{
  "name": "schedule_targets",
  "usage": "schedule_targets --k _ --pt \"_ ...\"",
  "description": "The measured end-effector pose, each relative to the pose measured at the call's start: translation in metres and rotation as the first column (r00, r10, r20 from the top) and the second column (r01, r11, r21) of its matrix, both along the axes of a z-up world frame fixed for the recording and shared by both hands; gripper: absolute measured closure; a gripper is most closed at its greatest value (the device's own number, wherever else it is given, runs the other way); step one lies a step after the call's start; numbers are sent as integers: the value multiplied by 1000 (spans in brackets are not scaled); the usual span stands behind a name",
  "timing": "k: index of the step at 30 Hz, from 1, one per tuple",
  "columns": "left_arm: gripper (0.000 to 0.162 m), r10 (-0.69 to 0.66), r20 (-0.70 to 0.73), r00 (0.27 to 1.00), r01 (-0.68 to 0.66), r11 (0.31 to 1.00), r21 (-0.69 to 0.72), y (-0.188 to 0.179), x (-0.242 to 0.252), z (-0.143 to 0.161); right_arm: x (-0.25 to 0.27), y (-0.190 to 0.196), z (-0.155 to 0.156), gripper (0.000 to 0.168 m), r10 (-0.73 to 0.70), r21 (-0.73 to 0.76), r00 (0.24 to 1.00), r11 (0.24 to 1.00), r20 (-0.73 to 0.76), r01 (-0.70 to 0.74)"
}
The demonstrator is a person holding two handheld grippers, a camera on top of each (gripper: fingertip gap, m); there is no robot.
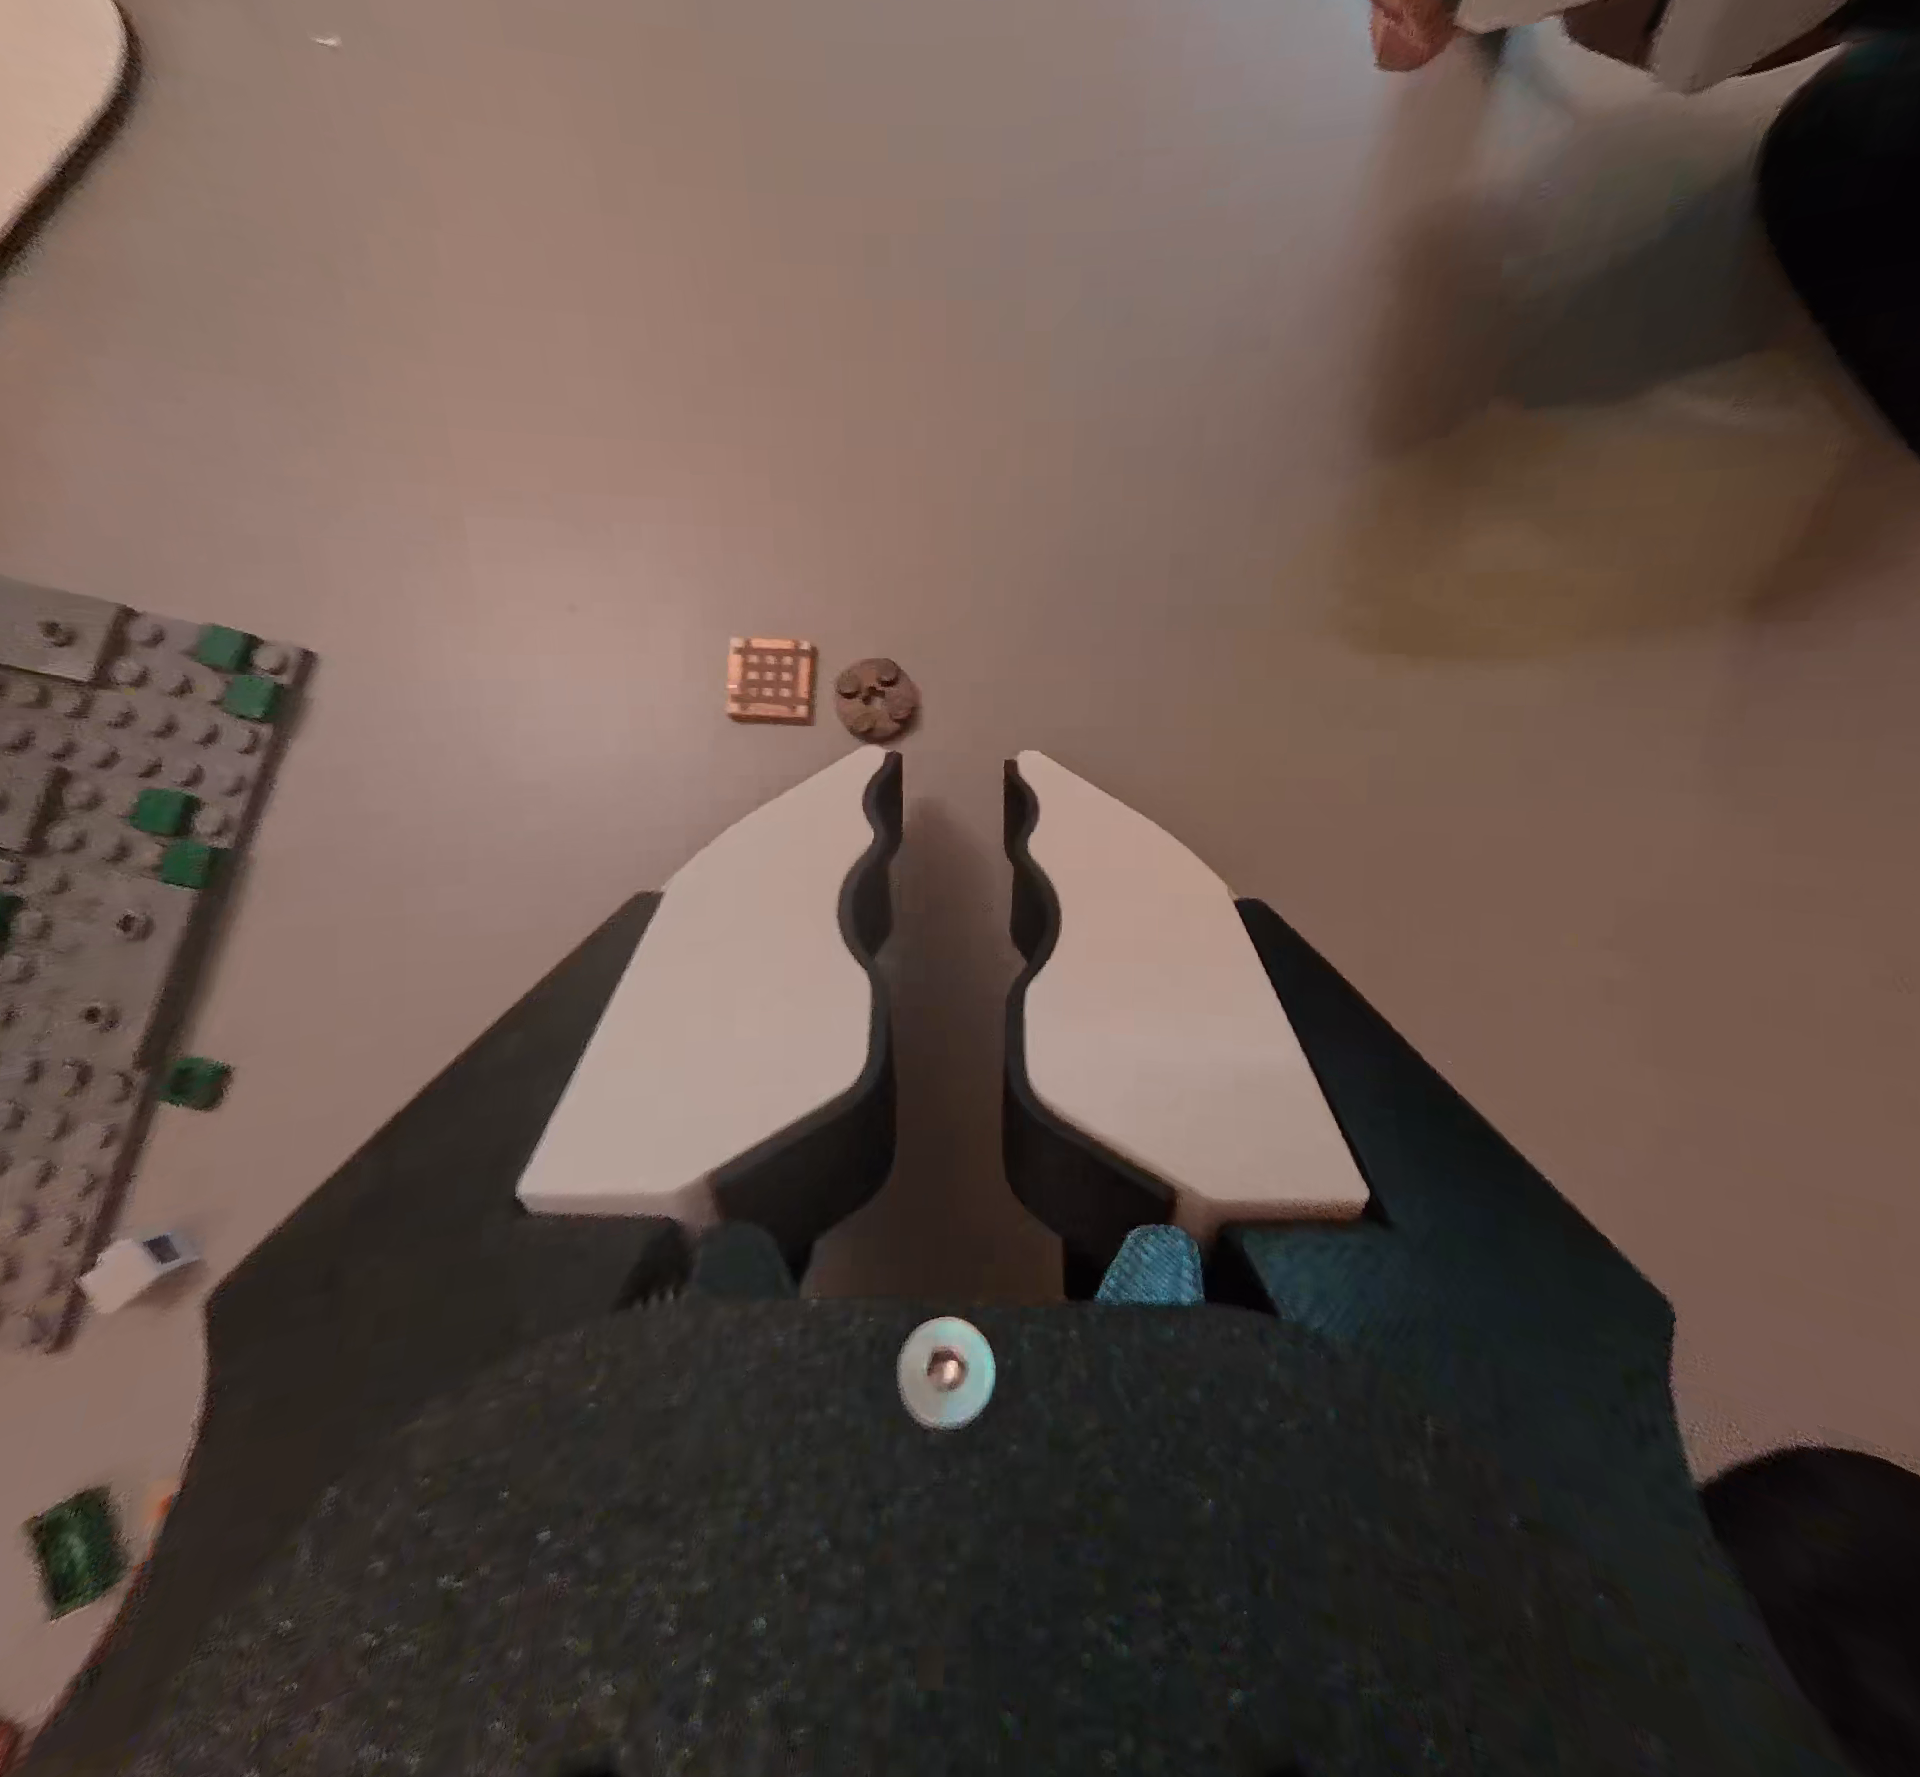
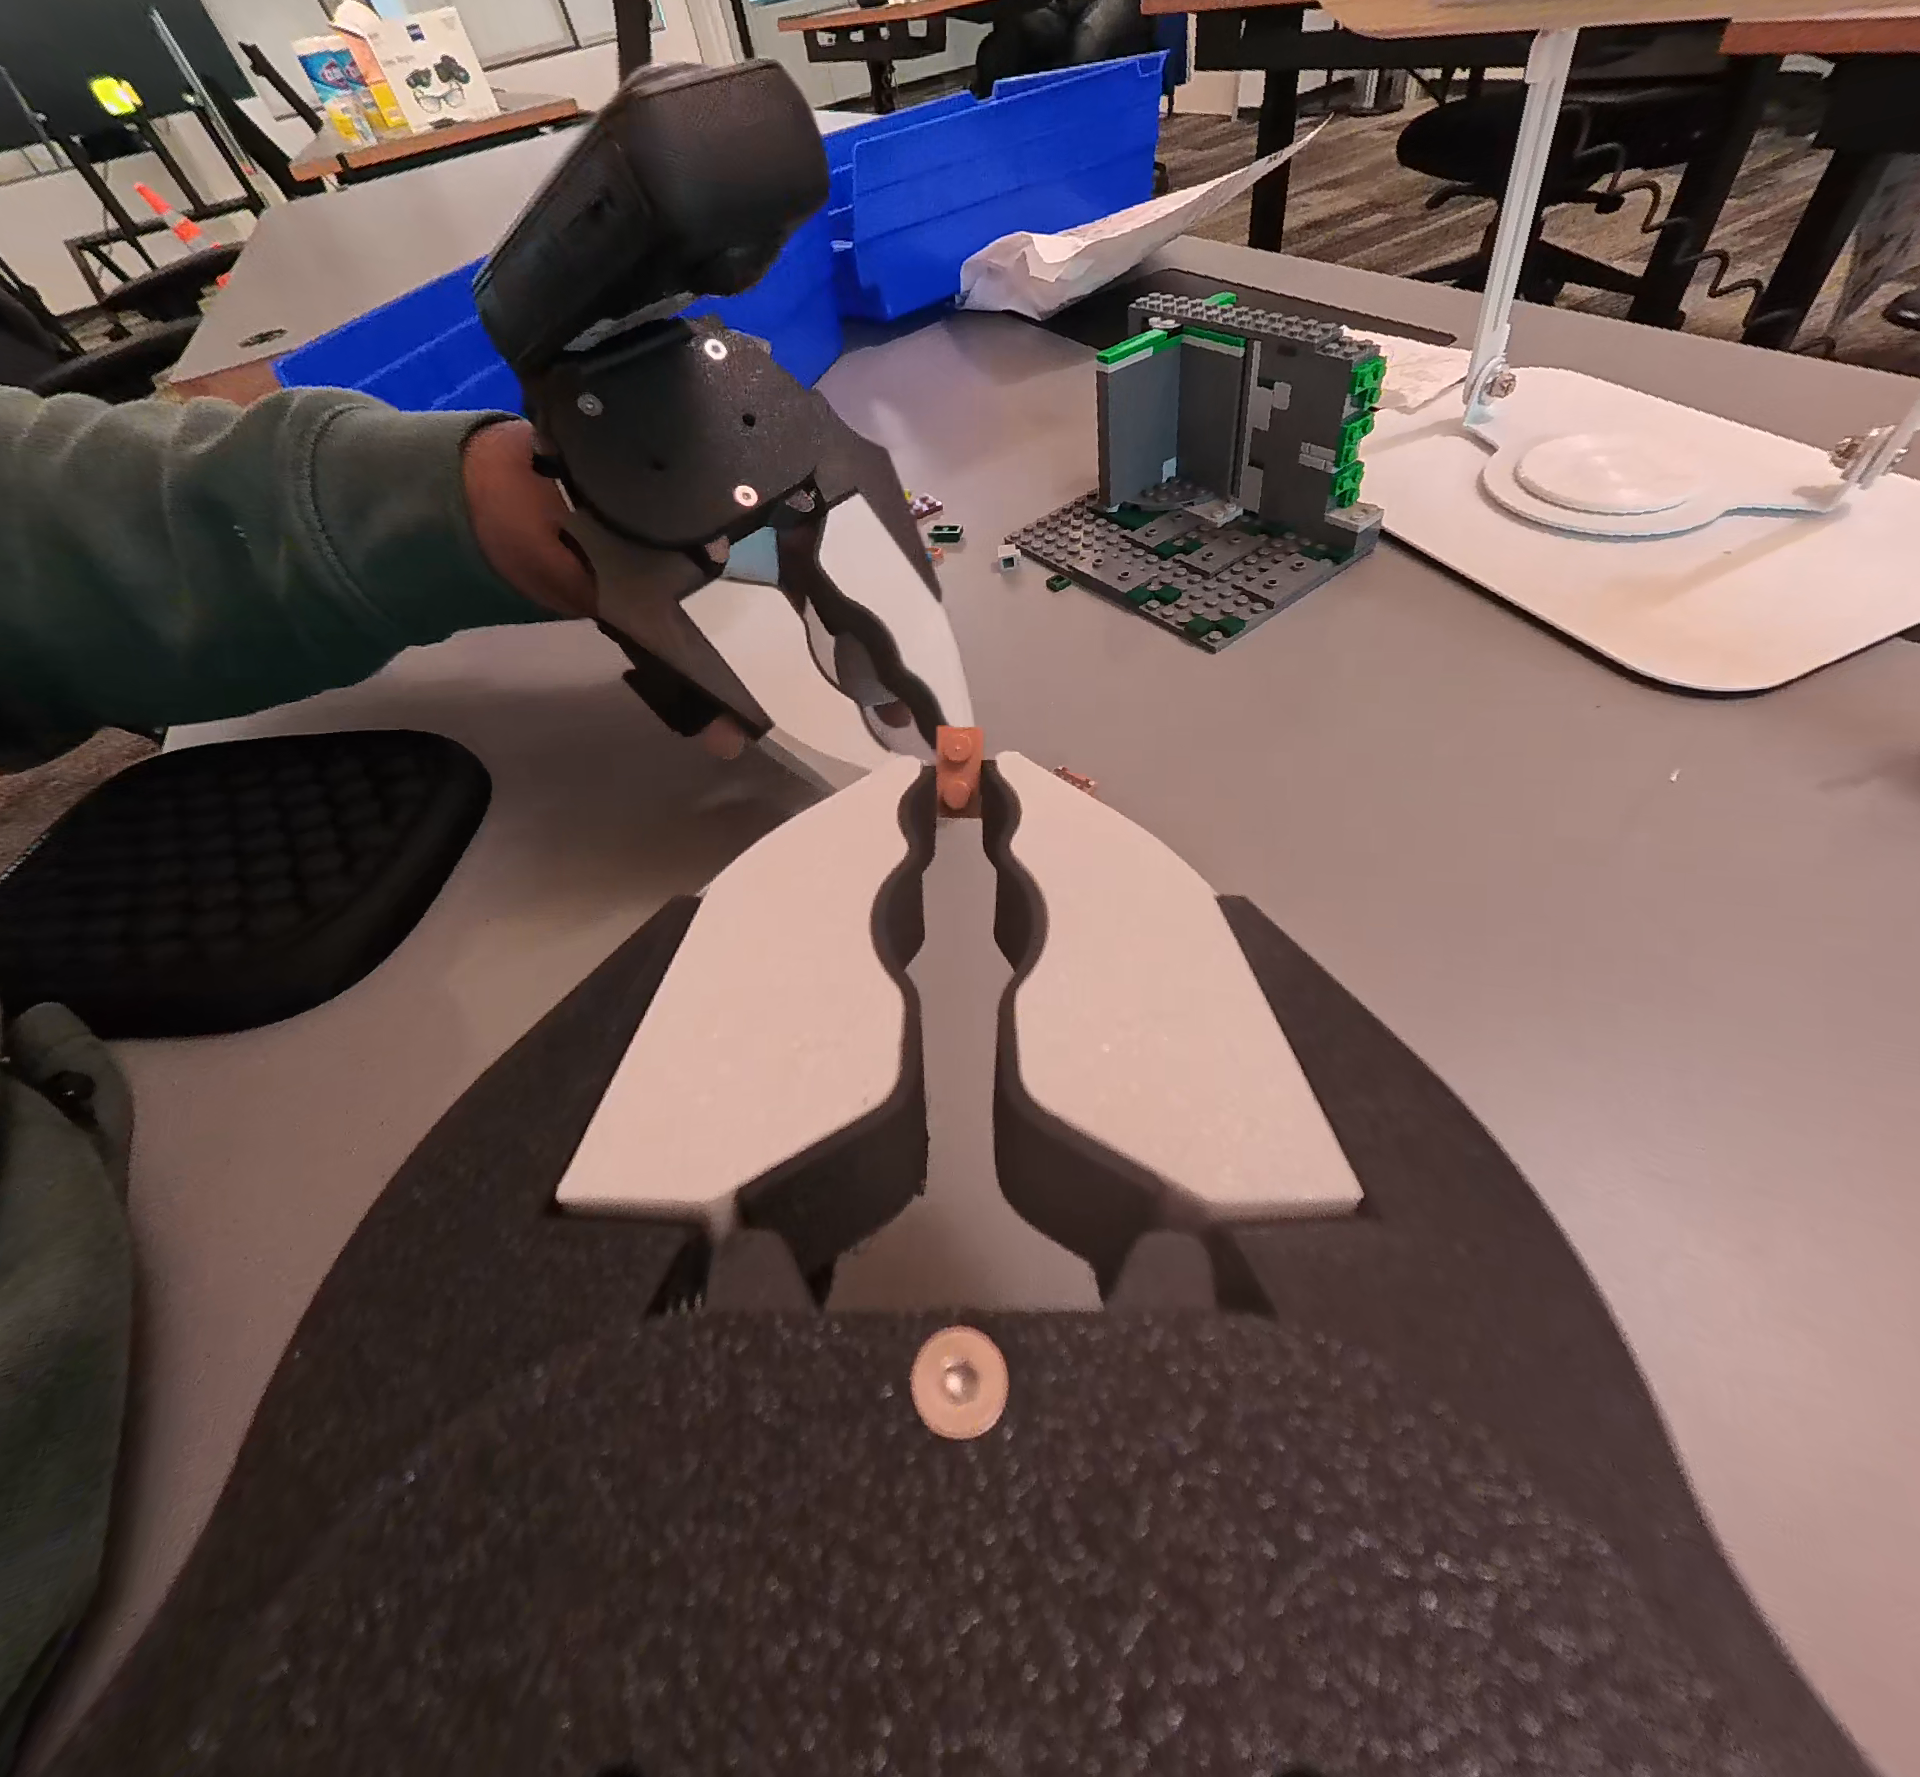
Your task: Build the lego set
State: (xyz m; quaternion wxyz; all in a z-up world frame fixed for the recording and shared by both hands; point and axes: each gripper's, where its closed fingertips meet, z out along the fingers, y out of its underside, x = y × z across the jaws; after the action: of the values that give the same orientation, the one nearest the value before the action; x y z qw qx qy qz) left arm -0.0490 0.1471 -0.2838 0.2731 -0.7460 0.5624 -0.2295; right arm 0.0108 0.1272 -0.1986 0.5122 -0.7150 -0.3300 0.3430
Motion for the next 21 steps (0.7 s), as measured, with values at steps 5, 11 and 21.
schedule_targets --k 5,11,21 --pt "141 49 -52 997 -46 997 66 18 3 -8 0 0 -1 161 2 0 1000 1000 3 -2" --pt "146 27 -22 999 -26 999 34 16 17 -12 0 0 -3 161 5 -10 1000 1000 6 -5" --pt "139 -119 36 992 118 993 27 -25 38 -5 -1 0 -41 161 25 -49 974 999 223 -15"
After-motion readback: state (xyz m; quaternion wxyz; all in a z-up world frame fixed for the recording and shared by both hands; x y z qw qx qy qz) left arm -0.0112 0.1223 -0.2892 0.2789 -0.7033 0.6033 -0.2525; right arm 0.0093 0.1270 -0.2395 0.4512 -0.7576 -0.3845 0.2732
